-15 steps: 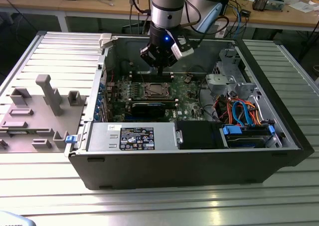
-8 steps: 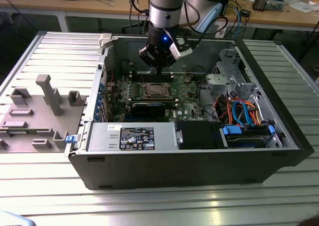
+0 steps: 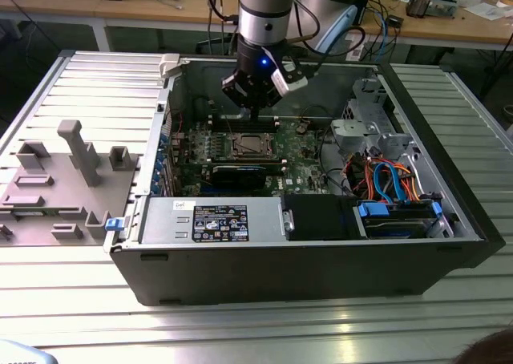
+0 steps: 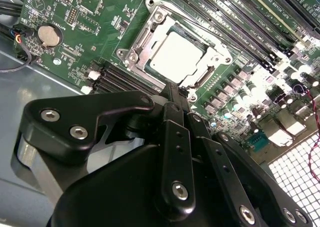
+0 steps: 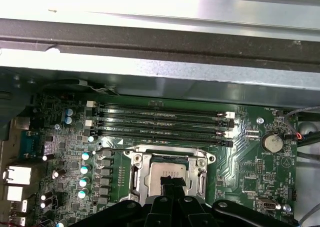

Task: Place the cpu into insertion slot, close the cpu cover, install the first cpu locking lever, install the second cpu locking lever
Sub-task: 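Install the first cpu locking lever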

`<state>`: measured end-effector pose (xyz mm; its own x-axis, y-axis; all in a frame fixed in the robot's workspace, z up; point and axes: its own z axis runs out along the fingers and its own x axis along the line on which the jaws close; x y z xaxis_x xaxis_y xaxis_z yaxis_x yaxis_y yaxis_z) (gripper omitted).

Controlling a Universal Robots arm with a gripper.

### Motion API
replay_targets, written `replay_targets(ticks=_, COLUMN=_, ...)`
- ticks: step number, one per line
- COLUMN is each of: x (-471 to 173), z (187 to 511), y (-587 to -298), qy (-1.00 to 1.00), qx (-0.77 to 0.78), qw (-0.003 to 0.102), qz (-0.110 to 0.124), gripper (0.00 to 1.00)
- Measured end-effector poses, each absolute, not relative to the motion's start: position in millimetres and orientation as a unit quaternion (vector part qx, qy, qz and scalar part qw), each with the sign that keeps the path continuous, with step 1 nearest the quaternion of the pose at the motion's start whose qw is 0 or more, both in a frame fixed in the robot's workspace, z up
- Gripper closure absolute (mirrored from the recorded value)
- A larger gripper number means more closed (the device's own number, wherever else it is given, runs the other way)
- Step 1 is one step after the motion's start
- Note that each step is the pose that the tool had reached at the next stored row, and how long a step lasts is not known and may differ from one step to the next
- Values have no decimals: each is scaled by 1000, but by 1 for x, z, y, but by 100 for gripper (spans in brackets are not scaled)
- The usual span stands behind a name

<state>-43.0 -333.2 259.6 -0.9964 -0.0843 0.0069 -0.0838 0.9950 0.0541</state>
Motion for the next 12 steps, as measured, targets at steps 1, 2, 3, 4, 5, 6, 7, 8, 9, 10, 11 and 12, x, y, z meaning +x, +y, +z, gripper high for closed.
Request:
replay_targets(ticks=1, x=-43, z=260, y=-333, qy=-999, qx=42, qw=5, qz=-27, gripper=89)
replay_targets(ticks=2, x=-43, z=260, y=-333, qy=-999, qx=42, qw=5, qz=-27, gripper=89)
replay_targets(ticks=3, x=-43, z=260, y=-333, qy=-999, qx=42, qw=5, qz=-27, gripper=89)
replay_targets(ticks=4, x=-44, z=260, y=-333, qy=-999, qx=42, qw=5, qz=-27, gripper=89)
replay_targets(ticks=5, x=-44, z=260, y=-333, qy=-999, qx=42, qw=5, qz=-27, gripper=89)
replay_targets(ticks=6, x=-44, z=260, y=-333, qy=-999, qx=42, qw=5, qz=-27, gripper=89)
replay_targets(ticks=7, x=-44, z=260, y=-333, qy=-999, qx=42, qw=5, qz=-27, gripper=89)
replay_targets(ticks=8, x=-44, z=260, y=-333, qy=-999, qx=42, qw=5, qz=-27, gripper=89)
replay_targets(ticks=9, x=-44, z=260, y=-333, qy=-999, qx=42, qw=5, qz=-27, gripper=89)
replay_targets(ticks=10, x=-44, z=259, y=-333, qy=-999, qx=42, qw=5, qz=-27, gripper=89)
replay_targets(ticks=11, x=-44, z=259, y=-333, qy=-999, qx=42, qw=5, qz=-27, gripper=89)
replay_targets(ticks=12, x=-44, z=259, y=-333, qy=-999, qx=42, qw=5, qz=-27, gripper=89)
